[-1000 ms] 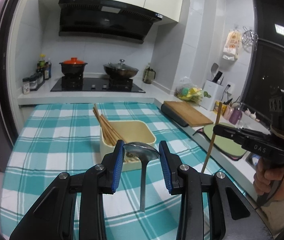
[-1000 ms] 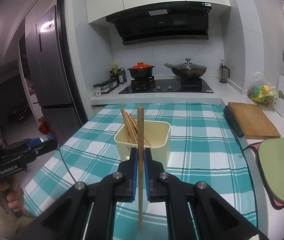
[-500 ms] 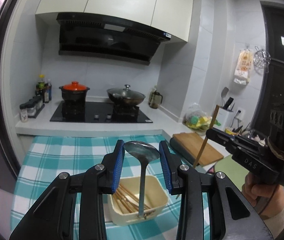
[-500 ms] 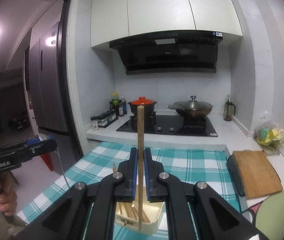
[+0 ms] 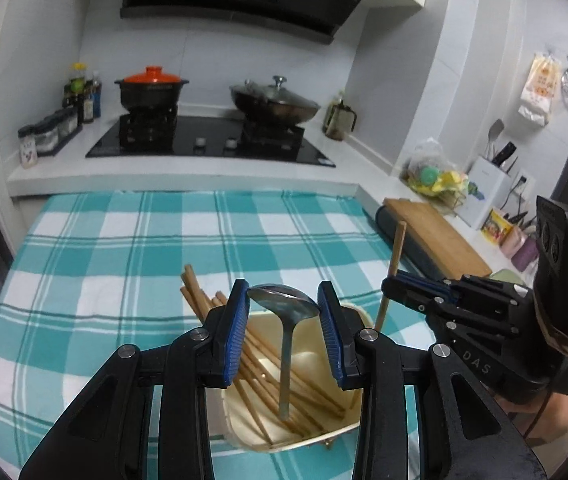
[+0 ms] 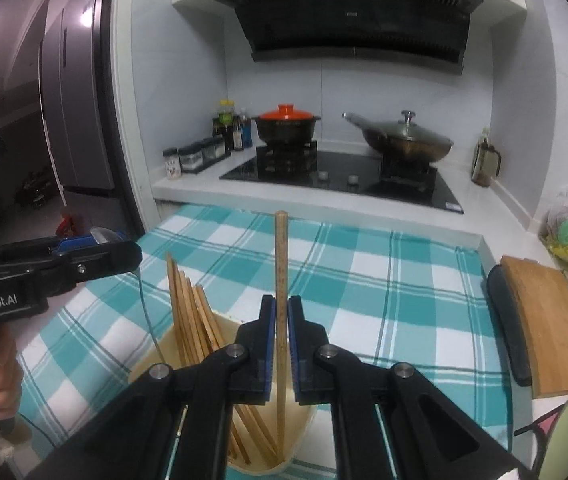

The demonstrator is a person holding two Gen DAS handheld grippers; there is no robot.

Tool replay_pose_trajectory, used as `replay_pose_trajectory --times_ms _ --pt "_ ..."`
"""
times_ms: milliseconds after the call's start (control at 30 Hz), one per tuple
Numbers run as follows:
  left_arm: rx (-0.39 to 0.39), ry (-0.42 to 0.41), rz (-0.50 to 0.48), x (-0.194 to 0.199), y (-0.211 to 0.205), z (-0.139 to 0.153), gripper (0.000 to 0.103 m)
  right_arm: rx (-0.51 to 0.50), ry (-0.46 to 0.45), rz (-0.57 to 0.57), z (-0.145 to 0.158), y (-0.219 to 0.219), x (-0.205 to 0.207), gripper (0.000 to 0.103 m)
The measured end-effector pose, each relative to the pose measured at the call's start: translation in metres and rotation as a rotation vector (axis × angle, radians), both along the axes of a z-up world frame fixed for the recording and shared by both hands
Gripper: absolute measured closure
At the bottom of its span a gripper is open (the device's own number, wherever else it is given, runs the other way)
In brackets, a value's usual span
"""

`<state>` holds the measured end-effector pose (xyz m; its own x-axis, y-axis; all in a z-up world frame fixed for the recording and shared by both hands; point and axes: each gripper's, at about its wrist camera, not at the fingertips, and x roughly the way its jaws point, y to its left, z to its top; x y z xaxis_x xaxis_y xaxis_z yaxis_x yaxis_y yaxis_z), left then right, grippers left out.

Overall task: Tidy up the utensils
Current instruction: 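Lower the spoon into the cream holder and open the left tool while the right tool drops its chopstick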

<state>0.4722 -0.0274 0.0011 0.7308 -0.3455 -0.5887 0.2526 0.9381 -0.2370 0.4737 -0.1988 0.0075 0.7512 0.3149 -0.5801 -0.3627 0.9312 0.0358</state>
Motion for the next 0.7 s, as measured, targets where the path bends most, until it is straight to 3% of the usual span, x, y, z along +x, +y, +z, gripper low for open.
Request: replay_pose_trajectory --times_ms 67,133,167,200,233,467,700 --pt "0.028 0.038 0.023 0.008 -0.003 -0.015 0.066 -0.003 0.062 0.007 -0.018 0.002 0.012 0.096" --pt "0.039 0.052 0.045 0.012 -0.001 -0.023 0.053 0.007 0.116 0.016 -0.035 0.004 0.021 0.092" --pt "0.042 0.050 0.057 0.011 0.000 -0.024 0.041 0.012 0.131 0.007 -0.041 0.004 0.023 0.074" --pt "0.045 0.041 0.073 0.009 0.003 -0.024 0.030 0.021 0.135 -0.008 -0.044 0.003 0.025 0.064" --pt "0.048 0.027 0.084 0.006 0.005 -0.023 0.027 0.038 0.126 -0.025 -0.045 0.000 0.023 0.051" --pt "0.151 -0.055 0.158 -0.018 0.009 -0.014 0.005 0.078 0.052 -0.066 -0.031 -0.014 -0.002 0.050" --pt "0.267 -0.115 0.216 -0.055 -0.001 -0.004 0.001 0.087 0.017 -0.084 -0.019 -0.020 -0.048 0.046"
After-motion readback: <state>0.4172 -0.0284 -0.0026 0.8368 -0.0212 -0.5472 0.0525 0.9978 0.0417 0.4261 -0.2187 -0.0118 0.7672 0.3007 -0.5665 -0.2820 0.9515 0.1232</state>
